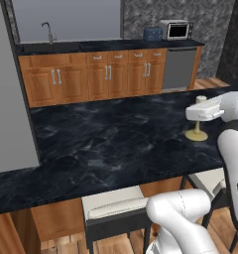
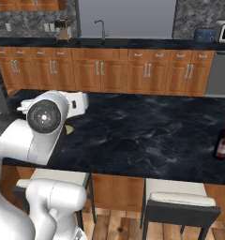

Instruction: Get the candle and the wine from the cabinet and move them to the dining counter.

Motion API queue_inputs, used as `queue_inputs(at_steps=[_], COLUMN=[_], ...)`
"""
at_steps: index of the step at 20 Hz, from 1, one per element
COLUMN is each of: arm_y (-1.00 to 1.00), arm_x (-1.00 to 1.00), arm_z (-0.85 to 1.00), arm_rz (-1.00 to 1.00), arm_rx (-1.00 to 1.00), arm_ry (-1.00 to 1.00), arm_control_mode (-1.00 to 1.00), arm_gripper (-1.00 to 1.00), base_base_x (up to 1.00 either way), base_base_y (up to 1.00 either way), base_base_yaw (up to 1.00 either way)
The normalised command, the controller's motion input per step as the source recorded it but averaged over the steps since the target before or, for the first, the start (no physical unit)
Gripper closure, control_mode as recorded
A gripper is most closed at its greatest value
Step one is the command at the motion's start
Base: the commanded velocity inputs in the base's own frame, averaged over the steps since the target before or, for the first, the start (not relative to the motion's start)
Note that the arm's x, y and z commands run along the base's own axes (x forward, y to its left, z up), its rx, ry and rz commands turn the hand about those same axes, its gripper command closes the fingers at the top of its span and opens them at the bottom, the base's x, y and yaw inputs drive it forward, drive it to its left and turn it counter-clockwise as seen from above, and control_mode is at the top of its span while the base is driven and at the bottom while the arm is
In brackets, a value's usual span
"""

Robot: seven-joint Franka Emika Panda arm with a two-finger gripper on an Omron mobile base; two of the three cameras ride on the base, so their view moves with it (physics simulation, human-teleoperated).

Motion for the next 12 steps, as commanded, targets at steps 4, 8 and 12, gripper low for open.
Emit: queue_inputs(at_steps=[4,8,12], arm_y=[-0.01,0.00,0.01], arm_x=[0.58,0.56,0.62], arm_z=[-0.63,-0.53,-0.34], arm_rz=[0.08,0.02,0.00], arm_rx=[0.00,0.00,0.01], arm_ry=[0.01,0.00,0.00], arm_control_mode=[-1.00,-1.00,-1.00], arm_gripper=[1.00,1.00,1.00], base_base_x=[0.00,0.00,0.00], base_base_y=[0.00,0.00,0.00], base_base_yaw=[0.00,0.00,0.00])
